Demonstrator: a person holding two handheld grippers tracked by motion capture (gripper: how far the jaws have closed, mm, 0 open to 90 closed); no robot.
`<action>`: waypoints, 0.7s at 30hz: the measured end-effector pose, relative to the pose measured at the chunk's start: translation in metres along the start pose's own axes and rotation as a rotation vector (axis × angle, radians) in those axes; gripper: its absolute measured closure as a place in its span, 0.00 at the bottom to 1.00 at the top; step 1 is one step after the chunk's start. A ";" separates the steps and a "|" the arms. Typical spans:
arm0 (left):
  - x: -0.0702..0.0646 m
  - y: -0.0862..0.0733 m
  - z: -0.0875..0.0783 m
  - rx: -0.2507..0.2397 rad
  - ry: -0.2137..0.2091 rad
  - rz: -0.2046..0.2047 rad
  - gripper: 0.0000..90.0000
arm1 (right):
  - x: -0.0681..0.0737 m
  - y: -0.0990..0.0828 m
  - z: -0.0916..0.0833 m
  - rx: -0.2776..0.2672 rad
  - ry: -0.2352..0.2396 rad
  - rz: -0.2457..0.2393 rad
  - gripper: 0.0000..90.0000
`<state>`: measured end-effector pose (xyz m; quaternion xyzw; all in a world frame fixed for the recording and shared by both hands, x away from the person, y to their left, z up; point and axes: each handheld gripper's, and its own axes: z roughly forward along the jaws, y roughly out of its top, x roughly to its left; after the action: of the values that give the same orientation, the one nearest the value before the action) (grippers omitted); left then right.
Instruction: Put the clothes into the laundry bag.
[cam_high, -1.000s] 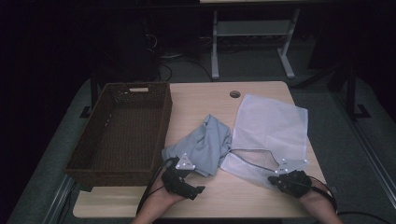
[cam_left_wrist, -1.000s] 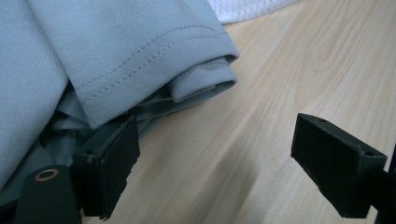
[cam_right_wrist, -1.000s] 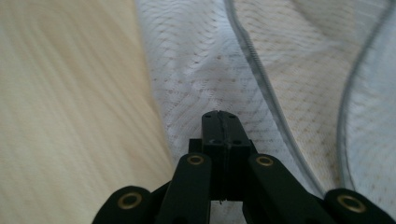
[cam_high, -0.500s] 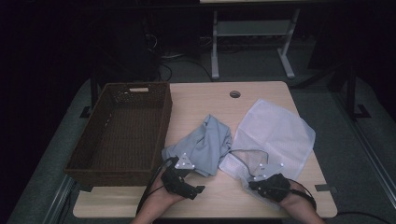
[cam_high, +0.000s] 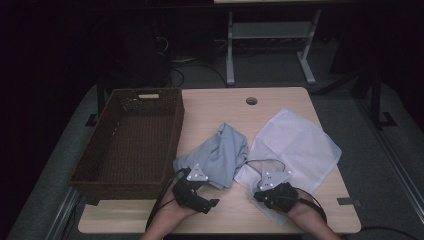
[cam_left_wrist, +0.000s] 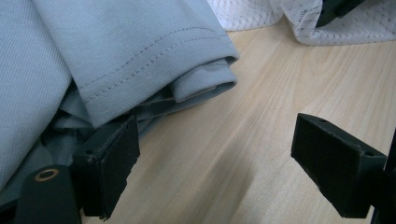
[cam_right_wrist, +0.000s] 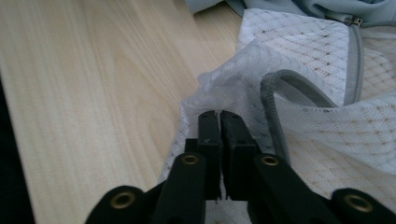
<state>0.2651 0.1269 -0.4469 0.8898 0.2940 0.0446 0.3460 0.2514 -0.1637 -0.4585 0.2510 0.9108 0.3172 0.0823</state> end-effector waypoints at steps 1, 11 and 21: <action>0.000 0.000 0.000 0.000 0.000 0.000 0.16 | 0.000 0.000 -0.002 -0.011 0.007 0.004 0.93; 0.001 0.000 -0.002 -0.001 0.000 0.001 0.16 | -0.011 0.001 -0.039 -0.104 0.017 0.059 0.51; 0.001 0.000 -0.002 -0.006 -0.003 -0.007 0.16 | -0.056 0.006 -0.061 -0.195 -0.108 0.137 0.33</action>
<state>0.2656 0.1288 -0.4455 0.8877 0.2966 0.0430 0.3495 0.2832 -0.2206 -0.4073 0.3203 0.8507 0.3950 0.1332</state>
